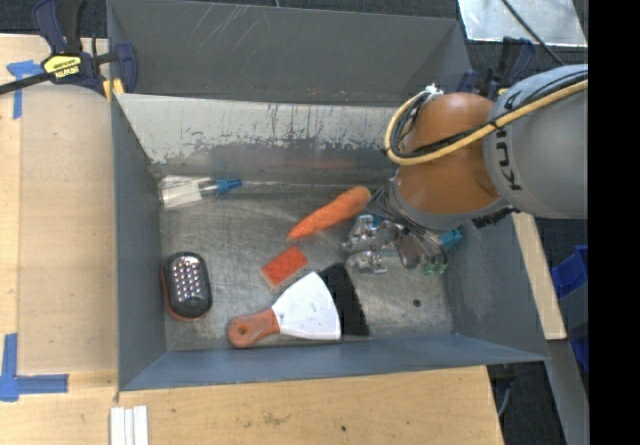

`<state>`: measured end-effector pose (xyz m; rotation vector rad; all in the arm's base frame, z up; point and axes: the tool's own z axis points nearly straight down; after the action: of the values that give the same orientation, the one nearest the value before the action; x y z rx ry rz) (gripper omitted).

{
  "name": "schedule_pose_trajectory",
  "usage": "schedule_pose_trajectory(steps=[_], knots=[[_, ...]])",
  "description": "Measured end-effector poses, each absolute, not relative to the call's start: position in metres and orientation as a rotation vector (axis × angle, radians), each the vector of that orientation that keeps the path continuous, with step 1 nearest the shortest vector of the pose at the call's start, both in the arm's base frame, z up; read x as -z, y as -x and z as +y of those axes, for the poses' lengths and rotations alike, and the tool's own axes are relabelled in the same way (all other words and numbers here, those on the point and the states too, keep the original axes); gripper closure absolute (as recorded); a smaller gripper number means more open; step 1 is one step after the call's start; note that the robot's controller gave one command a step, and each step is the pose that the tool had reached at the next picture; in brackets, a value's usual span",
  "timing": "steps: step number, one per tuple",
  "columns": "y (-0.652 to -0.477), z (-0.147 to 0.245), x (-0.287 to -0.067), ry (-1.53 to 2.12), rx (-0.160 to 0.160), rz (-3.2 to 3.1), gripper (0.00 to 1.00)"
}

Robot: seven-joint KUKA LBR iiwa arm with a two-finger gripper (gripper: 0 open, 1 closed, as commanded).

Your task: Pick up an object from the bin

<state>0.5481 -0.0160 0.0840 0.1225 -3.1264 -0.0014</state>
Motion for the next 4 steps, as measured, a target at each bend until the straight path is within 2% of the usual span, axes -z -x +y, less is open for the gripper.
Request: schedule_pose_trajectory(steps=[1,2,3,4], knots=[[-0.550,-0.022,-0.110,-0.123,0.000,-3.141,0.00],[-0.550,-0.023,-0.110,-0.123,0.000,-3.141,0.00],[-0.590,0.002,-0.124,-0.166,-0.002,-3.137,0.00],[-0.614,0.019,-0.141,-0.128,0.003,-3.147,0.00]])
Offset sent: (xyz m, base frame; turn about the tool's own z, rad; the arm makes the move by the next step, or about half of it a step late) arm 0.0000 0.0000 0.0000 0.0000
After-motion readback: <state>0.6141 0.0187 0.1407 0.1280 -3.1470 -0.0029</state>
